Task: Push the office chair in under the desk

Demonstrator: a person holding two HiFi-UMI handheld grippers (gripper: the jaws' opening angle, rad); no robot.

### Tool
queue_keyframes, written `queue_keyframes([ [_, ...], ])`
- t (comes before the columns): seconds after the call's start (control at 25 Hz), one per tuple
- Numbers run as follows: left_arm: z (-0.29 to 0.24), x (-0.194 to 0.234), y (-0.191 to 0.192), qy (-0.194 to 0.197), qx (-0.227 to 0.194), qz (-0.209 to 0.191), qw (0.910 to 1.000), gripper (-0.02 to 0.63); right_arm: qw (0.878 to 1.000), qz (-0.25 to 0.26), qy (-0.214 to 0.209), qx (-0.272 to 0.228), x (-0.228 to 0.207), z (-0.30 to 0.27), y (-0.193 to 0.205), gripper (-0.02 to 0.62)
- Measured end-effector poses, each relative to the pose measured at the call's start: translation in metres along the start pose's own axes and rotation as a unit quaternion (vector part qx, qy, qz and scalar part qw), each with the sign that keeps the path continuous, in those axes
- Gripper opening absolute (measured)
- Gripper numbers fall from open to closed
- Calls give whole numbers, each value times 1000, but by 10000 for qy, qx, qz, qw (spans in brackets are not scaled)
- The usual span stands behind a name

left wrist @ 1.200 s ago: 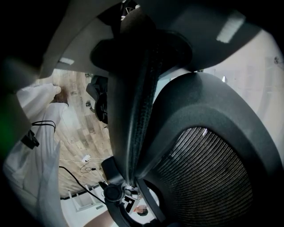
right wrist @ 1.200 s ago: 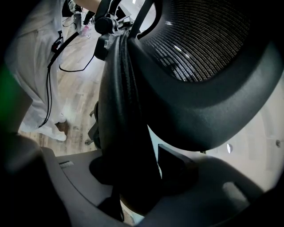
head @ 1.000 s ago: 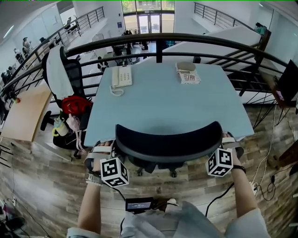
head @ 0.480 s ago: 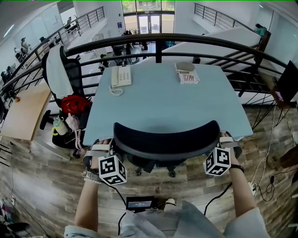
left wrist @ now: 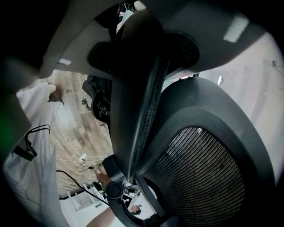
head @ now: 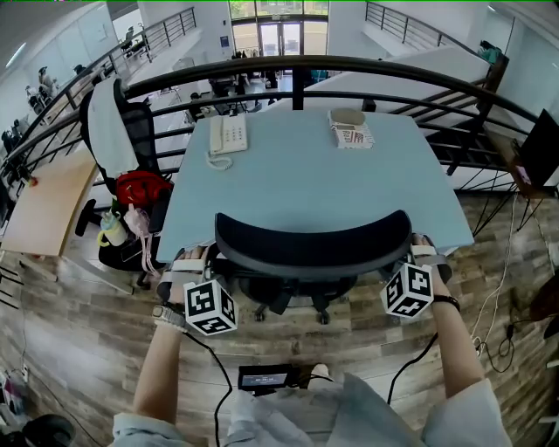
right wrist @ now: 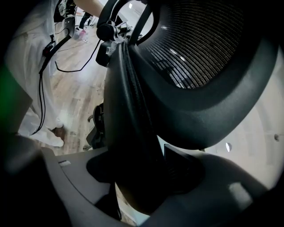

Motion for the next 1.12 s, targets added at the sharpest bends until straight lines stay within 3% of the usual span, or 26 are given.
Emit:
queue_keyframes([
  [0.4, 35, 10, 18, -414, 19, 608, 9973, 227, 9978, -449, 393, -292, -2, 36, -3, 287],
  [0.64, 51, 3, 13, -780, 9, 1090, 9910, 232, 9889, -1132, 626, -735, 5, 61, -6, 287],
  [0.96, 69, -1, 6, -1001, -209, 1844, 9775, 232, 9571, -2292, 1041, -1435, 10, 86, -27, 279],
  [1.12, 90, -5, -5, -1027, -693, 2470, 9611, 230, 9353, -2805, 1168, -1815, 11, 96, -41, 236],
])
Point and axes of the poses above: the fingertips, and each gripper's own axes: z backward along the fingers, x to its left, y out of its underside, the point moved 9 cm from there along z, backward along the fingers, and after that the axes turned 13 degrees about z, right-handed, at the moved point
